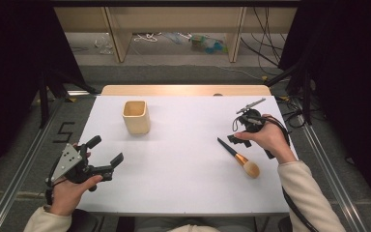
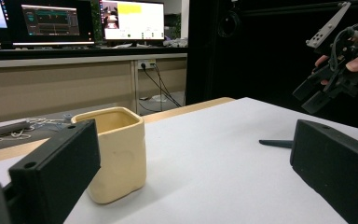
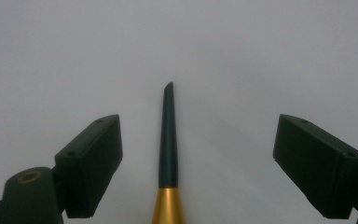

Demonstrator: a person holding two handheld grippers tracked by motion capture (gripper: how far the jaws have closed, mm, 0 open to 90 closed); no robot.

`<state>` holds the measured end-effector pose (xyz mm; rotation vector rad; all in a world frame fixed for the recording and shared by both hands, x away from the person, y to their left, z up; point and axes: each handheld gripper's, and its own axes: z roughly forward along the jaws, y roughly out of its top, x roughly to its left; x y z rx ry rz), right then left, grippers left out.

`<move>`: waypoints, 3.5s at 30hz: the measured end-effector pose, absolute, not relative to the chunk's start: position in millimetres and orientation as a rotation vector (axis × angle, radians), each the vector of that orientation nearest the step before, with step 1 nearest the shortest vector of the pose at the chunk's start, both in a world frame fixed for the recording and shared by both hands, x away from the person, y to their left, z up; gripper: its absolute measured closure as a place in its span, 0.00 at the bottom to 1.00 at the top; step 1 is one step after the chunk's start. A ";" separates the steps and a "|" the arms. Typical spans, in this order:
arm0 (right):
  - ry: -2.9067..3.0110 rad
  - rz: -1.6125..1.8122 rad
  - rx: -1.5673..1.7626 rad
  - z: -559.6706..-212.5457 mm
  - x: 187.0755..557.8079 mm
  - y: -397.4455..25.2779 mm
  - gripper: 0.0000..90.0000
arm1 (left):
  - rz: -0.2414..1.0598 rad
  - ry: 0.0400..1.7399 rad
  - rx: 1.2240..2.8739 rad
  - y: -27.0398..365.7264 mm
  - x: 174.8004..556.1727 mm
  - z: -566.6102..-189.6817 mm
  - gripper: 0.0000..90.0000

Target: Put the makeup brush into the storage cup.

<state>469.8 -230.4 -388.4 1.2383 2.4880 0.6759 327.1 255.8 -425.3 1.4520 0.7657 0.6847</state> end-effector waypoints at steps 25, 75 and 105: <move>2.661 0.401 1.303 -412.1 475.2 -223.0 0.21 | 0.682 0.768 1.453 255.4 327.4 -425.7 0.01; 2.753 0.123 1.334 -440.2 479.8 -213.0 0.36 | 0.678 0.773 1.454 255.6 327.7 -426.2 0.02; 2.771 0.067 1.360 -444.7 482.2 -208.9 0.52 | 0.678 0.772 1.457 255.9 327.9 -426.4 0.02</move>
